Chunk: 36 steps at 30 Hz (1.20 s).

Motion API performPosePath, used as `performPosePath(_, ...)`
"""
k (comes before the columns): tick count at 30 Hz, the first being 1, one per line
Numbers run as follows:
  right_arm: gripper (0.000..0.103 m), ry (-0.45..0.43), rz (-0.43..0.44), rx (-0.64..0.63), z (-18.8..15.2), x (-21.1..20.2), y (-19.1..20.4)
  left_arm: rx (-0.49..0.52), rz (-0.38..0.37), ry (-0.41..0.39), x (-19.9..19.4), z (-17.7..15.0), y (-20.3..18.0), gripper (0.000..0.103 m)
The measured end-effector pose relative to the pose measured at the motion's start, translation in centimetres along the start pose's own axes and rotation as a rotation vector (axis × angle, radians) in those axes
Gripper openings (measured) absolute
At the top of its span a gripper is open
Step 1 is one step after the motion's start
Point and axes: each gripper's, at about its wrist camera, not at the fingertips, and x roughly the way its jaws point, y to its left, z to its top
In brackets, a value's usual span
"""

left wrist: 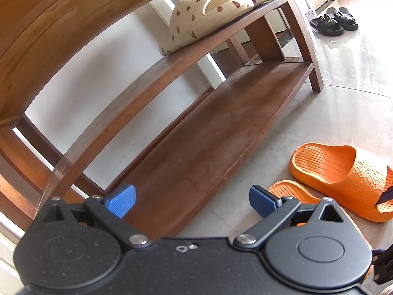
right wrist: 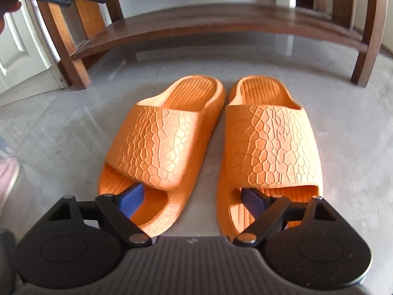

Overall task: Organize scattered shoes
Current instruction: 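Close the right tool on both orange slides and lift them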

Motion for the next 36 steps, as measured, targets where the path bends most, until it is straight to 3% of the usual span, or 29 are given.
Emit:
performPosePath(2,0.087,-0.044,-0.058,0.021,-0.4,-0.1,0.1,0.004,-0.005,0.001,0.0,-0.1,-0.1,0.1)
performPosePath(6,0.085,-0.104,-0.091,0.037,-0.4,0.3,-0.1,0.019,-0.016,0.009,0.3,-0.3,-0.6,0.1)
performPosePath(9,0.066,-0.111,-0.104,0.035,-0.2,0.9,-0.4,0.027,-0.02,0.004,0.3,-0.3,-0.8,0.1)
performPosePath(10,0.051,-0.117,-0.111,0.042,-0.1,1.0,-0.7,0.029,-0.021,0.002,0.2,-0.3,-0.9,0.1)
performPosePath(22,0.06,-0.196,-0.146,0.006,-0.2,3.0,0.5,0.052,-0.027,0.022,0.4,-0.9,-1.5,0.1)
performPosePath(25,0.052,-0.206,-0.136,0.003,0.3,3.7,0.4,0.051,-0.026,0.028,0.5,-1.1,-1.6,0.1)
performPosePath(29,0.029,-0.225,-0.101,0.056,1.0,3.6,-0.6,0.057,-0.029,0.03,0.4,-1.2,-1.7,0.1)
performPosePath(36,0.024,-0.309,-0.119,-0.023,2.3,1.4,-0.8,0.058,-0.015,0.017,0.1,-0.9,-1.7,0.1)
